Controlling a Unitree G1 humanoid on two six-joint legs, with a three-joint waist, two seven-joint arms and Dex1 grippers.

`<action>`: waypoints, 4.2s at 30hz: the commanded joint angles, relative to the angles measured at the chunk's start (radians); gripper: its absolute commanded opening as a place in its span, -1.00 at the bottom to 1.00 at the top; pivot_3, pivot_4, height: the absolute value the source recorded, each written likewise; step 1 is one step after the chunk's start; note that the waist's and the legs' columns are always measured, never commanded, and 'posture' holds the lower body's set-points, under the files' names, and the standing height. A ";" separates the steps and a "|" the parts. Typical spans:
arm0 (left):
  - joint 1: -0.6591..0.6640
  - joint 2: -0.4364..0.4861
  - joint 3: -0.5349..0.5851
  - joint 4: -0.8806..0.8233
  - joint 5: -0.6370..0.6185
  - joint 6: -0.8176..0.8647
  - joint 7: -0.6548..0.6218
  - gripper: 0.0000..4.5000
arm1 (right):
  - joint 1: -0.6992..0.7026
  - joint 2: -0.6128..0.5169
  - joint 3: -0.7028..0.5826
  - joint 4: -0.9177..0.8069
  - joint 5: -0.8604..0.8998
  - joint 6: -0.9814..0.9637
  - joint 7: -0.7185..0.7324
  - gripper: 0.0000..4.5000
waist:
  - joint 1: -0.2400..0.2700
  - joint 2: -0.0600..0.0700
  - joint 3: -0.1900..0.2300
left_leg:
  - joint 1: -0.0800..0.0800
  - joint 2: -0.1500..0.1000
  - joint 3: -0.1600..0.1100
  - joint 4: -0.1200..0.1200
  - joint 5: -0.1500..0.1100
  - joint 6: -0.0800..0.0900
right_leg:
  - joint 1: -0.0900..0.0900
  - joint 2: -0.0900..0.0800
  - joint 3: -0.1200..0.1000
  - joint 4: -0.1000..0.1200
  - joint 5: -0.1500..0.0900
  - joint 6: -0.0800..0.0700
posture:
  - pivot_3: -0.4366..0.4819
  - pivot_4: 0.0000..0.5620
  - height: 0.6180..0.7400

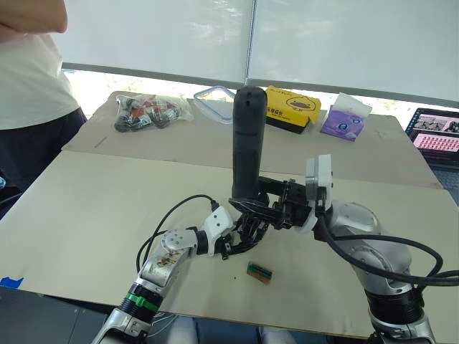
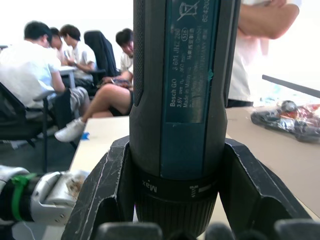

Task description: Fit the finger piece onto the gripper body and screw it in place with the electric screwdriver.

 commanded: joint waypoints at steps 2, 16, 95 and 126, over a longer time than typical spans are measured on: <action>0.030 0.001 -0.049 0.015 0.006 0.033 -0.021 0.02 | -0.029 0.018 -0.057 -0.063 0.075 -0.029 -0.004 -0.14 | 0.000 0.000 0.000 | 0.000 0.000 0.000 0.000 0.000 0.000 | 0.000 0.000 0.000 0.000 0.000 0.000 | -0.05 -0.47 1.00; 0.029 0.002 -0.051 0.007 0.005 0.042 -0.023 0.02 | -0.030 0.018 -0.035 -0.034 0.017 -0.060 0.005 -0.14 | 0.000 0.000 0.000 | 0.000 0.000 0.000 0.000 0.000 0.000 | 0.000 0.000 0.000 0.000 0.000 0.000 | -0.05 -0.47 1.00; 0.019 -0.001 -0.041 0.034 0.019 0.030 -0.004 0.02 | 0.069 0.003 0.043 0.057 -0.133 -0.115 0.002 -0.14 | -0.002 0.000 -0.005 | 0.004 0.000 0.000 0.001 -0.002 -0.003 | 0.000 0.000 -0.001 -0.001 0.000 0.000 | -0.05 -0.47 1.00; 0.018 0.007 0.018 0.058 0.020 -0.041 0.060 0.96 | -0.066 -0.095 -0.233 -0.037 0.260 -0.052 0.041 -0.14 | -0.002 0.001 -0.003 | 0.000 0.000 -0.001 0.001 -0.001 -0.001 | 0.001 -0.001 -0.002 -0.001 0.001 -0.001 | -0.05 -0.47 1.00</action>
